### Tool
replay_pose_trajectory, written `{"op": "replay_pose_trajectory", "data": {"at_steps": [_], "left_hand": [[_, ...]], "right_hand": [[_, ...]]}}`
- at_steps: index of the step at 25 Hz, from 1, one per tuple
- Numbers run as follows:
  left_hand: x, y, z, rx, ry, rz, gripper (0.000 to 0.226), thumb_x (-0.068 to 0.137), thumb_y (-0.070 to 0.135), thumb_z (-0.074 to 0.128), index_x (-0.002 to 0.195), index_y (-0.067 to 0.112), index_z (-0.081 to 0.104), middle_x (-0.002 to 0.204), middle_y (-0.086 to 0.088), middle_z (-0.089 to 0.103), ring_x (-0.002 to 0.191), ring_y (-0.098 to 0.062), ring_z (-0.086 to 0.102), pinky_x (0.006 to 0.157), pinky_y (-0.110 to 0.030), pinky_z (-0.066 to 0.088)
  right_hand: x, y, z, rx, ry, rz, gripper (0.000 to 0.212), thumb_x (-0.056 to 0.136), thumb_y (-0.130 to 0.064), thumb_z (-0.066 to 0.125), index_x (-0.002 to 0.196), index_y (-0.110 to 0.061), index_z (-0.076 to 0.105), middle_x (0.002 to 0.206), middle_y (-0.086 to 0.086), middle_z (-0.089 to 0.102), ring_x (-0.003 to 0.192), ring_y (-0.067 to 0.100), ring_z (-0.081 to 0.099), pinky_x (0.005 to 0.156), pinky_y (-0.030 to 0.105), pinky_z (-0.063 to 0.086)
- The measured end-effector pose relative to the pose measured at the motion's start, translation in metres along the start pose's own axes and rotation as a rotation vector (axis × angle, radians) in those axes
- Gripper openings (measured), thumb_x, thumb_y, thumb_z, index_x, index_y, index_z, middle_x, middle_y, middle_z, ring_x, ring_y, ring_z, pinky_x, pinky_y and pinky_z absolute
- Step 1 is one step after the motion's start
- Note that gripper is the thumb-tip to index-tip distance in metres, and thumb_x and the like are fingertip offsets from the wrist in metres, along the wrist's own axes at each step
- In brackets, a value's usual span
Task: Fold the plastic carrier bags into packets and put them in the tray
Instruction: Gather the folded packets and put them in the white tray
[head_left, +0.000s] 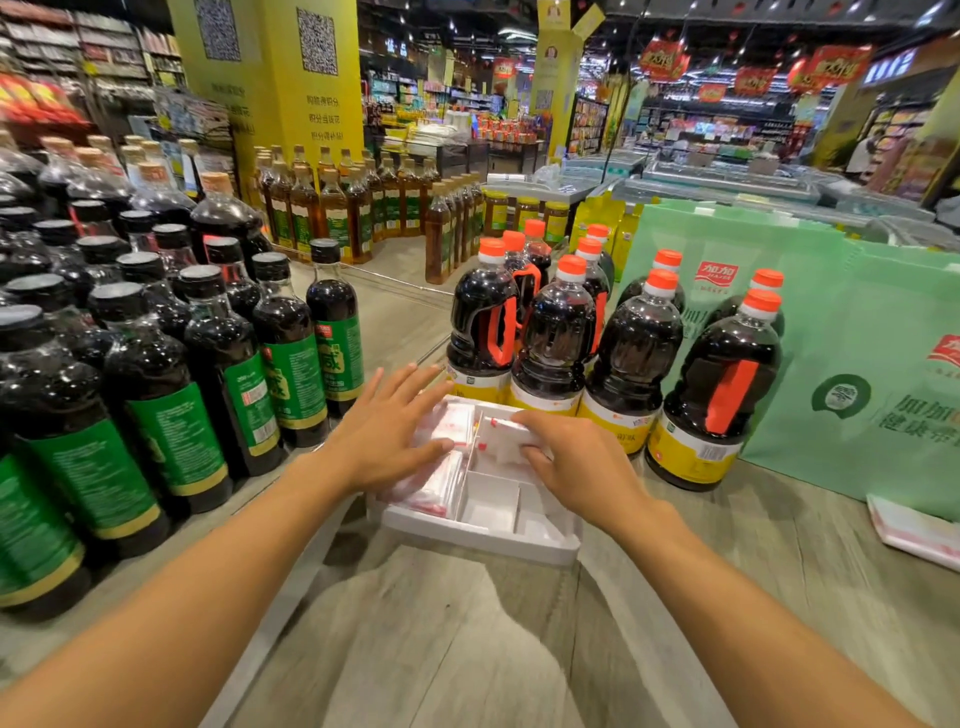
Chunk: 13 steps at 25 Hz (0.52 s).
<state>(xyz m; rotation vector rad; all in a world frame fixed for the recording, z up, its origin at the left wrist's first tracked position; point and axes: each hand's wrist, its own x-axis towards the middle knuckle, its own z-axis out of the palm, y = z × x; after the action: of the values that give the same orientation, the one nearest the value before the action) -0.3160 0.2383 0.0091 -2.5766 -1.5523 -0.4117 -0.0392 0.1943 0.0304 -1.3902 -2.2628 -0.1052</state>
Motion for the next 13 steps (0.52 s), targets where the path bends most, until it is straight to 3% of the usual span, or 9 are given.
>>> {"op": "replay_pose_trajectory", "data": {"at_steps": [2,6,10,13], "left_hand": [[-0.010,-0.005,0.003,-0.003,-0.040,0.006,0.080,0.097,0.077,0.025,0.163,0.036,0.004,0.170,0.008,-0.005,0.157,-0.017,-0.005,0.126,-0.044,-0.006],[-0.024,0.000,0.013,-0.031,-0.086,0.016,0.083,0.096,0.077,0.018,0.163,0.032,0.004,0.171,0.005,-0.004,0.157,-0.017,-0.002,0.128,-0.042,0.003],[-0.032,0.004,0.018,-0.034,-0.102,-0.001,0.084,0.094,0.078,0.013,0.163,0.032,0.002,0.170,0.005,-0.006,0.157,-0.016,-0.008,0.126,-0.040,-0.002],[-0.033,0.005,0.019,-0.033,-0.096,-0.005,0.080,0.097,0.075,0.018,0.163,0.033,0.001,0.170,0.005,-0.007,0.156,-0.015,-0.010,0.123,-0.038,-0.004]], "right_hand": [[0.003,0.000,0.009,0.010,-0.028,0.006,0.042,0.095,-0.021,0.065,0.136,-0.023,0.060,0.124,-0.002,0.069,0.115,0.026,0.062,0.084,0.043,0.055],[0.001,-0.003,0.024,-0.136,0.009,-0.058,0.045,0.089,-0.017,0.071,0.133,-0.014,0.059,0.115,0.004,0.058,0.105,0.027,0.054,0.083,0.041,0.051],[-0.007,-0.009,0.029,-0.245,0.016,-0.001,0.053,0.089,-0.028,0.070,0.138,-0.015,0.053,0.132,0.006,0.055,0.120,0.028,0.050,0.095,0.042,0.046],[-0.010,-0.013,0.032,-0.233,-0.076,0.061,0.059,0.096,-0.022,0.060,0.151,-0.015,0.040,0.147,0.004,0.049,0.131,0.028,0.046,0.104,0.041,0.041]]}}
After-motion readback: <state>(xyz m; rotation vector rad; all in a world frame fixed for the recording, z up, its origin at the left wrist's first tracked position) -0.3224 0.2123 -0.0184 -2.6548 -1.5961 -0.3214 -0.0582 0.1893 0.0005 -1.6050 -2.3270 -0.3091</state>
